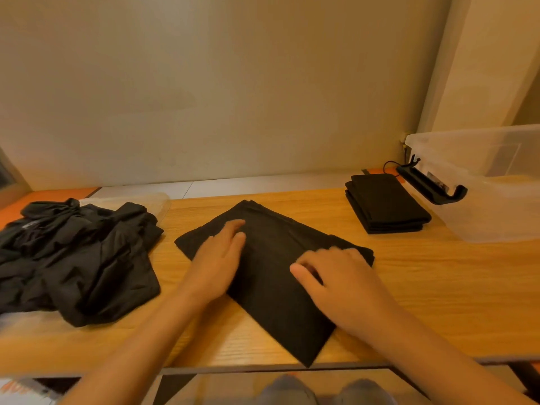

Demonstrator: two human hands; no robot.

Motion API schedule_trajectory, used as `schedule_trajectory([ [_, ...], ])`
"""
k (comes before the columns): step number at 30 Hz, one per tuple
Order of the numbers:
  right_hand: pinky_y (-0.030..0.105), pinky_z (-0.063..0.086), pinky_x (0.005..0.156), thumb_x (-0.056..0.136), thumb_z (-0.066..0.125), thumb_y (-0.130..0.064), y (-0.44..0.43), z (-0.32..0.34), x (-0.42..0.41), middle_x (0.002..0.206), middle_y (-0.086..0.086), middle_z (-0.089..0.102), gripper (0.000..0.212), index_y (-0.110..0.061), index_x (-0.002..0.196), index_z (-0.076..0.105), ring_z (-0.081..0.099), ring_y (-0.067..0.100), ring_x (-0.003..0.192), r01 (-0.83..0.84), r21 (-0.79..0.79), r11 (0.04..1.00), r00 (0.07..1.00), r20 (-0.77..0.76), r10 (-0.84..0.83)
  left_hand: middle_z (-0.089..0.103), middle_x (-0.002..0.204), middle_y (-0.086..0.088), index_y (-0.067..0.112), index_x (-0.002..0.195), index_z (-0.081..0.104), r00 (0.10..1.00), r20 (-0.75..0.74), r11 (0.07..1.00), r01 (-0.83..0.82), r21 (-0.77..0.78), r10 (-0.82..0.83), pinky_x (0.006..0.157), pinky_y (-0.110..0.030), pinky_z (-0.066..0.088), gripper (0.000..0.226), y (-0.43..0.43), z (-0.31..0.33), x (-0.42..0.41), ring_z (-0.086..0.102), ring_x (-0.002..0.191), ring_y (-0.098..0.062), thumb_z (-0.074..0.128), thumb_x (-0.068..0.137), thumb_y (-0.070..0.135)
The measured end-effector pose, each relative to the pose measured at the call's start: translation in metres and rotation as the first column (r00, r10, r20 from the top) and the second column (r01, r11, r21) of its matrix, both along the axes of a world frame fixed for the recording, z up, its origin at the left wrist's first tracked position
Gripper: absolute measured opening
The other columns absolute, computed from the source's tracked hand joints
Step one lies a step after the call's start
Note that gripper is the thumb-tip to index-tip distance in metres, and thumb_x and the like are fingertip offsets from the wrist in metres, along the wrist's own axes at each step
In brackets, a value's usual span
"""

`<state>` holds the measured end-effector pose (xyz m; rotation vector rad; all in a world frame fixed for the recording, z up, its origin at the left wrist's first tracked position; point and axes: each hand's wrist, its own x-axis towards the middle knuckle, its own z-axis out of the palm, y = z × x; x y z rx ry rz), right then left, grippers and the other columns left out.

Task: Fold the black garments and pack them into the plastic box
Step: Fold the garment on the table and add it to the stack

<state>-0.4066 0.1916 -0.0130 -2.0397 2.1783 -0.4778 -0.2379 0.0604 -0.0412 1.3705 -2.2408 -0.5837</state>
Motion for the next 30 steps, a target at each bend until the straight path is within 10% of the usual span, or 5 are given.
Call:
schedule_trajectory([
  [4,0.031,0.008,0.117,0.101,0.032,-0.045,-0.031,-0.019,-0.028,0.158,-0.013,0.017,0.048,-0.037,0.148,0.026,0.006,0.005,0.145,-0.147,0.128,0.981,0.986,-0.055,0.155,-0.010,0.161,-0.008,0.021,0.153,-0.005,0.924,0.352,0.989,-0.140,-0.044,0.147,0.119,-0.043,-0.004,0.073,0.041,-0.024,-0.030,-0.013,0.147,-0.025,0.015,0.096,0.061],
  [9,0.035,-0.007,0.119,0.100,0.018,-0.053,-0.018,-0.047,-0.024,0.160,-0.009,-0.009,0.056,-0.039,0.150,-0.002,-0.014,0.010,0.145,-0.067,0.225,0.972,0.990,-0.104,0.092,-0.016,0.159,-0.007,0.021,0.152,-0.009,0.847,0.532,0.999,-0.023,0.043,-0.003,0.119,-0.041,-0.008,0.081,0.008,-0.031,-0.018,-0.018,0.146,-0.023,0.015,0.092,0.069],
  [15,0.037,-0.020,0.109,0.049,-0.039,-0.073,0.005,-0.051,0.027,0.157,0.001,-0.023,0.097,-0.032,0.137,-0.028,-0.031,0.017,0.136,0.048,0.161,0.986,0.984,-0.178,-0.019,-0.011,0.160,0.011,0.031,0.152,-0.002,0.895,0.381,0.969,0.246,0.017,-0.234,0.117,-0.029,-0.012,0.065,-0.010,-0.015,0.002,-0.016,0.143,-0.002,0.024,0.098,0.055],
  [21,0.030,-0.011,0.114,0.092,-0.003,-0.053,-0.021,-0.050,0.001,0.160,-0.012,-0.008,0.064,-0.031,0.152,0.002,-0.016,0.005,0.144,-0.216,0.138,0.967,0.958,-0.160,0.237,-0.014,0.158,0.014,0.029,0.152,-0.007,0.894,0.377,0.953,0.291,-0.079,-0.242,0.117,-0.025,-0.011,0.057,0.048,-0.030,-0.010,-0.017,0.142,0.001,0.020,0.103,0.038],
  [30,0.031,-0.009,0.116,0.101,0.021,-0.047,0.010,-0.048,-0.034,0.159,-0.012,-0.008,0.058,-0.031,0.151,-0.004,-0.016,0.005,0.144,0.088,0.110,0.990,0.984,-0.166,-0.069,-0.009,0.144,0.035,0.040,0.150,0.000,0.903,0.207,0.920,0.392,-0.033,-0.377,0.105,-0.001,-0.012,0.056,0.059,-0.012,0.012,-0.019,0.121,0.030,0.031,0.103,0.037],
])
